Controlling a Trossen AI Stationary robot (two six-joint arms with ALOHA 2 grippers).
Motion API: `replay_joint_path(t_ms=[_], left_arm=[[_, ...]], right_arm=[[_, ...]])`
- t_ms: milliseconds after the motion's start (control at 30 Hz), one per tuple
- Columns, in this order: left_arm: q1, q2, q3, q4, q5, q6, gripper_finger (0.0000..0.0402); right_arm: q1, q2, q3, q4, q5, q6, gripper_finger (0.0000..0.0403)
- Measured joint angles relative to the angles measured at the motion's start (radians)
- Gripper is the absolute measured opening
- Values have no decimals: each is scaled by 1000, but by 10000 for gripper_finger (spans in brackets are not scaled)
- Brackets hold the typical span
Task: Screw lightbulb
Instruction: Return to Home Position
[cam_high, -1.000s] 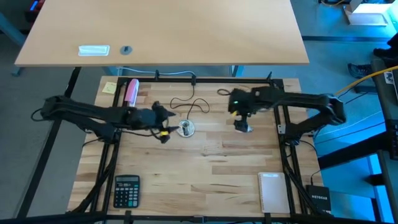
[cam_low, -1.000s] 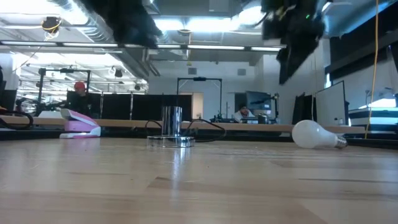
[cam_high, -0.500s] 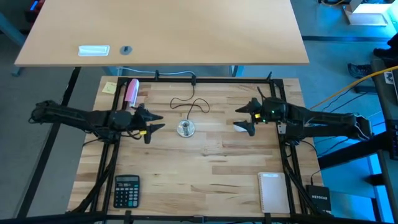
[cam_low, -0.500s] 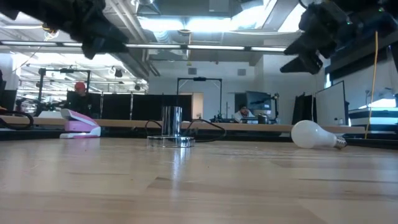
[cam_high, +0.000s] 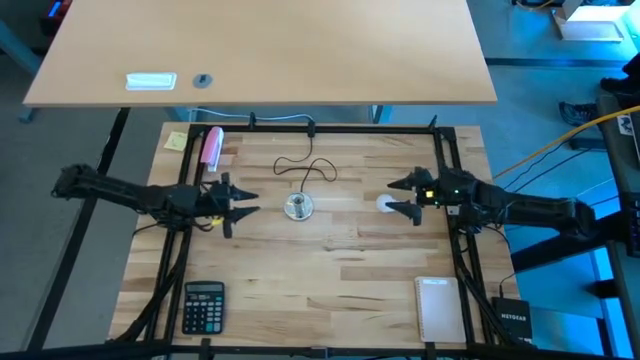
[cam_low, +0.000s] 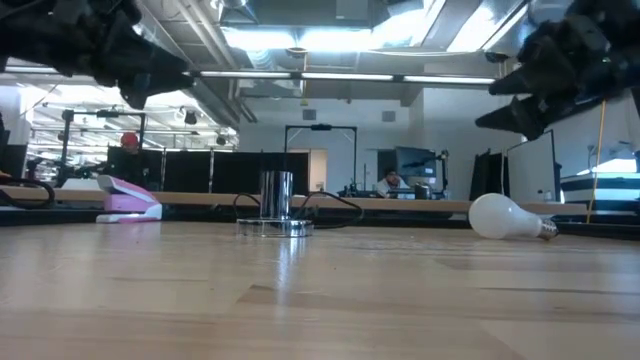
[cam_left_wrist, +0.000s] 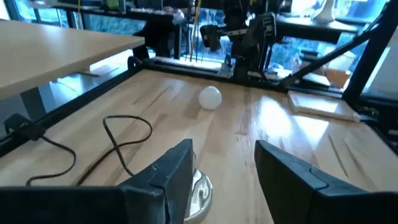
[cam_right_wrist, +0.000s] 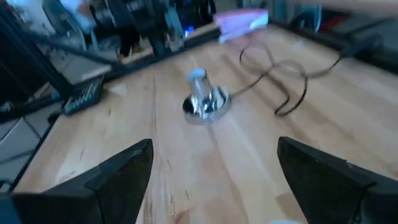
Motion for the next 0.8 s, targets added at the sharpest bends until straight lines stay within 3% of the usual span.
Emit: replay_joint_path(t_ms=[233,367,467,600,800], left_arm=[[0,-208,-76,-3,-1,27,157],[0,-321,-123,-26,-2,28,157],[0,-407,-179,-25,-3,25,157],[5,-516,-192,-95,-4,18,157],[5,-504,-192,-105,-5,34,157]], right_arm=[[0,-229,-91,26,41,-7,342],[0,-333,-189,135,36,4,342],[0,-396,-221,98,48,30,342],[0,-410,-221,80,91,30,342],[0,-412,-222,78,96,23,342]])
